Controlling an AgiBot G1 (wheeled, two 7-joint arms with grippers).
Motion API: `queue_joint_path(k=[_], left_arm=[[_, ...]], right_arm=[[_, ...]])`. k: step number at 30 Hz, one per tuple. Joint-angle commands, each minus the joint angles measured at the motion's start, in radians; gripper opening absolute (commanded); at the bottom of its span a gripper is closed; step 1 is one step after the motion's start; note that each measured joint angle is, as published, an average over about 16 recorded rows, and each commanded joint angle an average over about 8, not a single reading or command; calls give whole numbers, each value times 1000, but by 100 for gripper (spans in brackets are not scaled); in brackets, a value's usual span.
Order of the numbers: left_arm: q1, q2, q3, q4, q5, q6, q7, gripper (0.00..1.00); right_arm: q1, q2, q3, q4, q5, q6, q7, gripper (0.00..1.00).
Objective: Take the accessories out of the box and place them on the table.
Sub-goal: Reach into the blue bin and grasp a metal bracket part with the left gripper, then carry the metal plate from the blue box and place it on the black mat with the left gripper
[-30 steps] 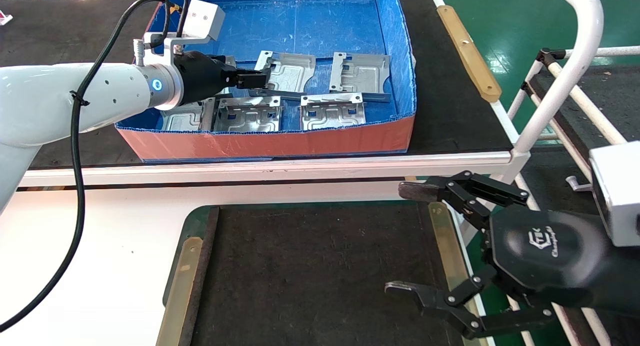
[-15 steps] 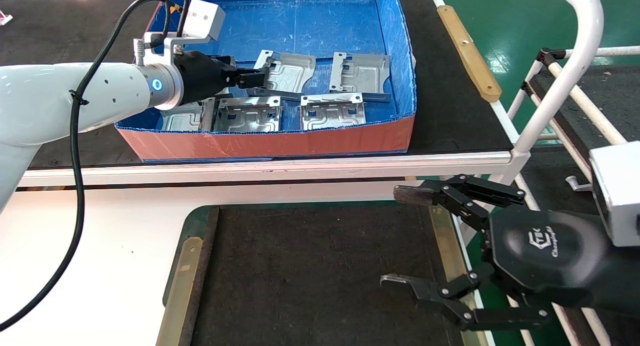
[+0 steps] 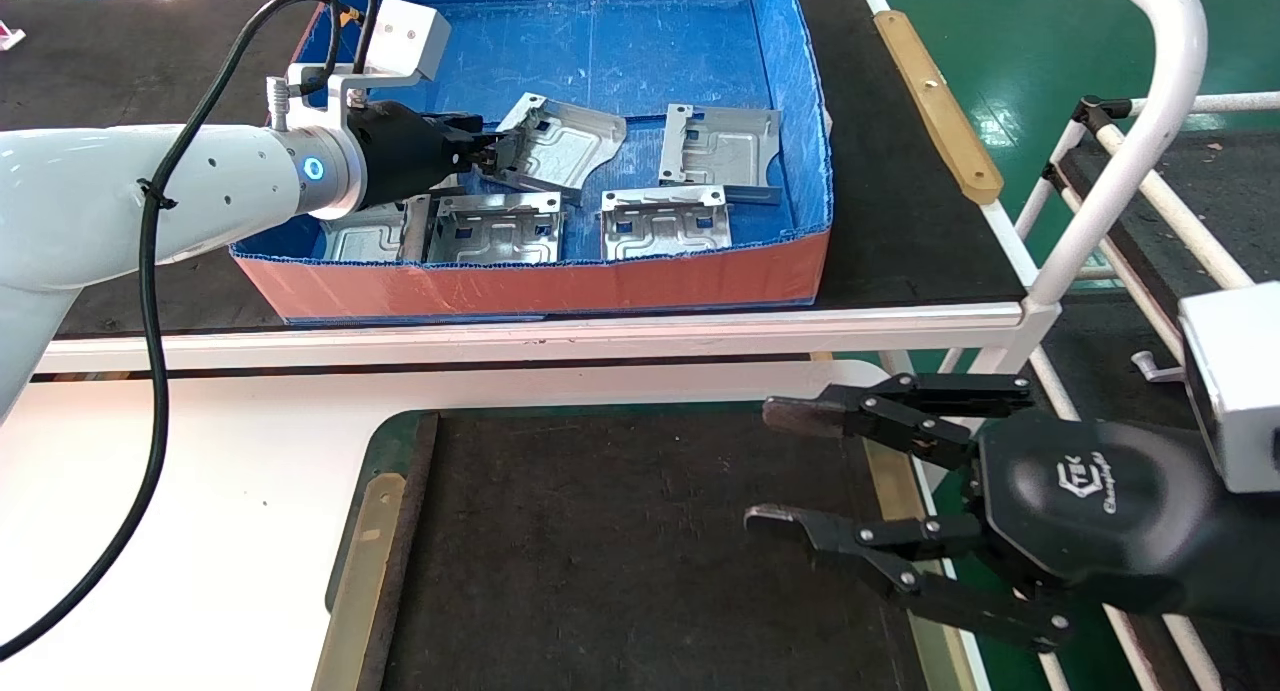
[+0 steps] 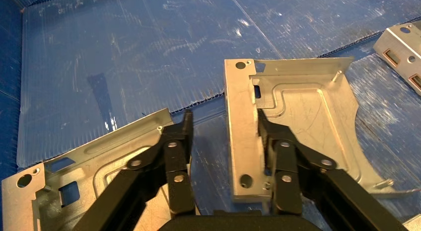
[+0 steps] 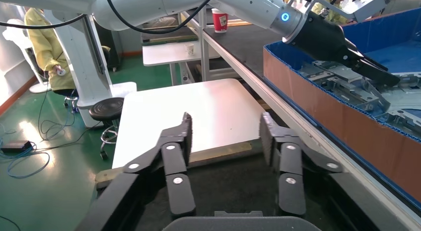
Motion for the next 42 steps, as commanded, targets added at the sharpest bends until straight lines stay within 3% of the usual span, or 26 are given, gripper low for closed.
queue_joint_path(k=[1, 16, 22, 31, 42], left_arm=[[0, 0, 0, 0, 0, 0, 0, 0], [-4, -6, -8, -11, -12, -20, 21, 0], [9, -44, -30, -114, -53, -82, 87, 0], [81, -196, -100, -412, -263, -118, 250, 0], [179, -390, -186, -608, -553, 37, 469, 0]], right_arm=[[0, 0, 0, 0, 0, 0, 0, 0], [0, 0, 0, 0, 0, 0, 0, 0], [0, 0, 0, 0, 0, 0, 0, 0], [0, 0, 0, 0, 0, 0, 0, 0], [0, 0, 0, 0, 0, 0, 0, 0]])
